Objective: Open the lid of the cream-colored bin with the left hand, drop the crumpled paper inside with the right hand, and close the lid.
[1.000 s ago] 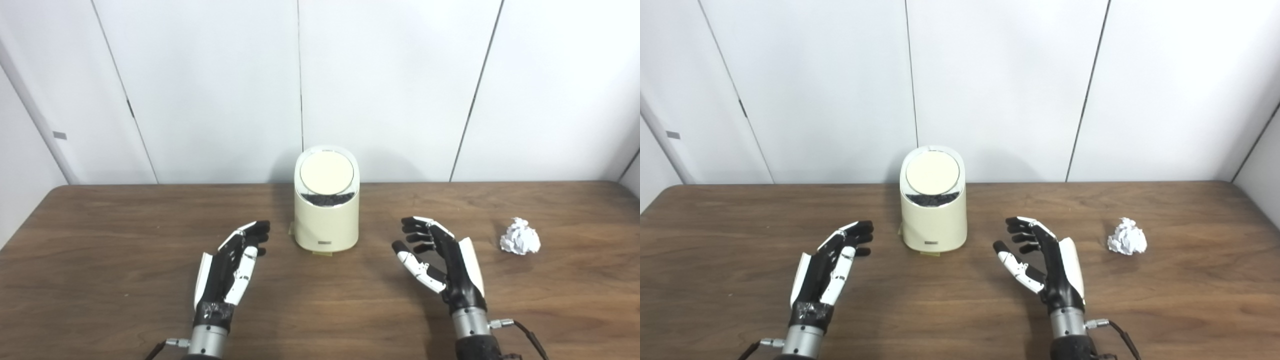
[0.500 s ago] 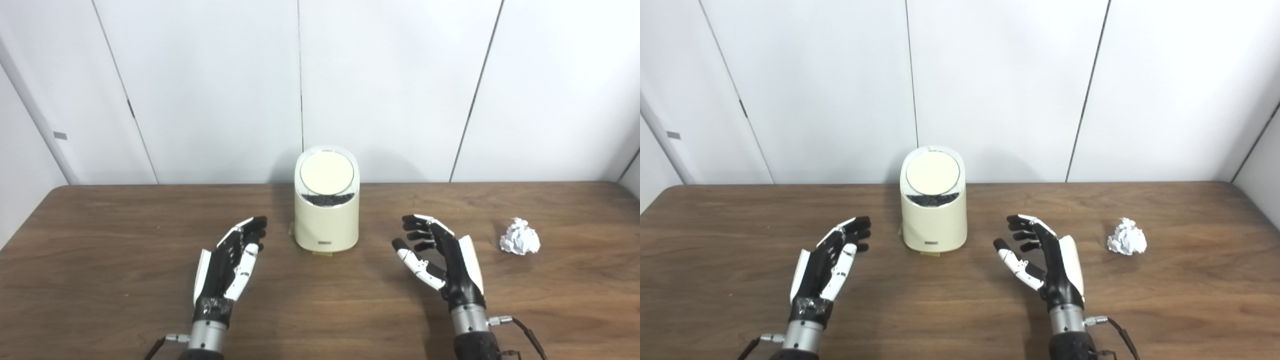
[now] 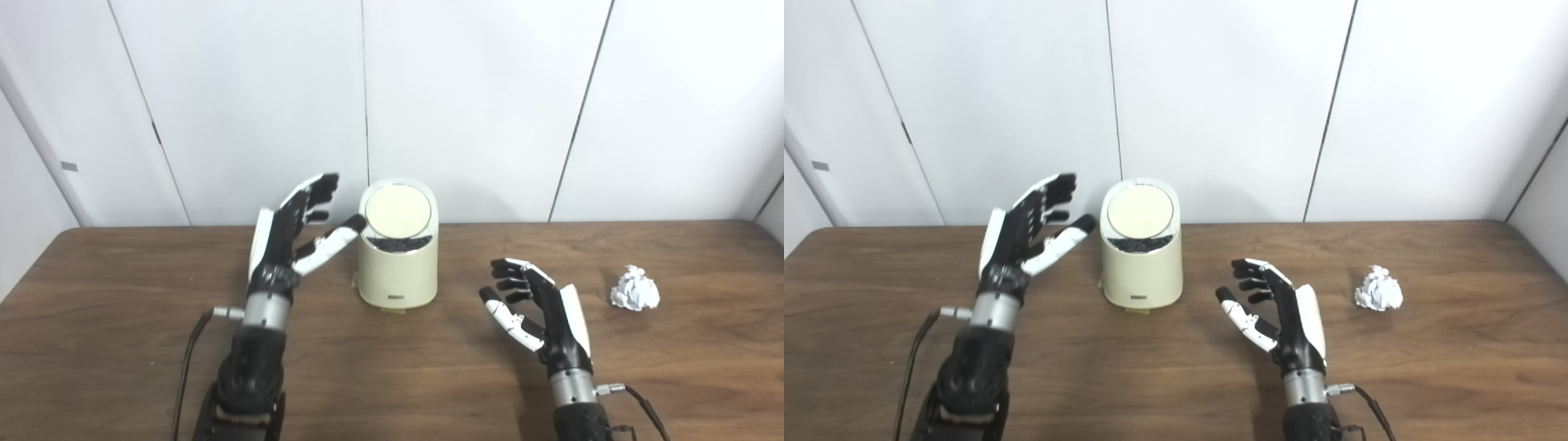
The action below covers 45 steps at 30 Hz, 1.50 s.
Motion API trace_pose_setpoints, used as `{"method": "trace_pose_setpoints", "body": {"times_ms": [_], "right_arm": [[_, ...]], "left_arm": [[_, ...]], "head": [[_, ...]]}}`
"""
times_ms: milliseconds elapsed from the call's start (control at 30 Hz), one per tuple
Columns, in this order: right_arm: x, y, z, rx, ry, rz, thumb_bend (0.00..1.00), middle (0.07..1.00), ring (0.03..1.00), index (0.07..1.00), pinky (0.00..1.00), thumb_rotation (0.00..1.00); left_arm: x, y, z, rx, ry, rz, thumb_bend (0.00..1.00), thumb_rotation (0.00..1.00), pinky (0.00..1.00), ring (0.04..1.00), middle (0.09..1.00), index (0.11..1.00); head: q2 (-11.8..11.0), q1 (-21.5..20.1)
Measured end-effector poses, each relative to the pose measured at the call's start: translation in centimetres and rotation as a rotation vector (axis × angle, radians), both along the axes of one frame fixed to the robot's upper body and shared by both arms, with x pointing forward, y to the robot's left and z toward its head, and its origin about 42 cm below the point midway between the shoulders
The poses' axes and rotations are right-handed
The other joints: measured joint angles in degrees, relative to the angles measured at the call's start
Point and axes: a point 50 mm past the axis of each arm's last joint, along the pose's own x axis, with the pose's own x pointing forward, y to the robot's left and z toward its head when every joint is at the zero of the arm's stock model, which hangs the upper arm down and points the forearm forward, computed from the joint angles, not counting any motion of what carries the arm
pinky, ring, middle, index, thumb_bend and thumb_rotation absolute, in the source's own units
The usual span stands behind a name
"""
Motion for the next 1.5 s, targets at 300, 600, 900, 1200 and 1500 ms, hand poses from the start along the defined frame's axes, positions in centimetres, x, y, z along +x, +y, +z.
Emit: {"method": "trace_pose_setpoints", "body": {"times_ms": [300, 600, 900, 1200, 1500], "right_arm": [[0.2, 0.1, -0.1, -0.002, 0.006, 0.002, 0.34, 0.682, 0.648, 0.688, 0.55, 0.55], [0.4, 0.3, -0.1, -0.008, 0.006, 0.005, 0.32, 0.683, 0.644, 0.685, 0.54, 0.51], [0.4, 0.3, -0.1, -0.007, 0.004, 0.003, 0.31, 0.690, 0.653, 0.689, 0.54, 0.50], [0.4, 0.4, -0.1, -0.008, 0.003, 0.004, 0.31, 0.667, 0.623, 0.687, 0.49, 0.49], [0.4, 0.4, 0.0, -0.008, 0.003, 0.005, 0.31, 0.673, 0.633, 0.686, 0.51, 0.50]], "left_arm": [[2.2, -1.3, 3.6, 0.142, 0.079, -0.061, 1.00, 0.48, 0.85, 0.939, 0.953, 0.979], [3.2, -3.4, 5.7, 0.344, 0.070, -0.001, 1.00, 0.30, 0.72, 0.892, 0.968, 0.948], [4.2, -4.4, 4.8, 0.461, 0.024, 0.076, 1.00, 0.29, 0.69, 0.880, 0.944, 0.935], [4.8, -4.6, 4.0, 0.522, -0.002, 0.125, 0.94, 0.19, 0.77, 0.900, 0.942, 0.926], [5.6, -4.4, 3.0, 0.565, -0.026, 0.176, 0.91, 0.13, 0.87, 0.912, 0.935, 0.913]], "head": [[-0.18, 0.00], [-0.18, -0.17], [-0.26, -0.44], [0.00, -0.35], [0.18, -0.61]]}}
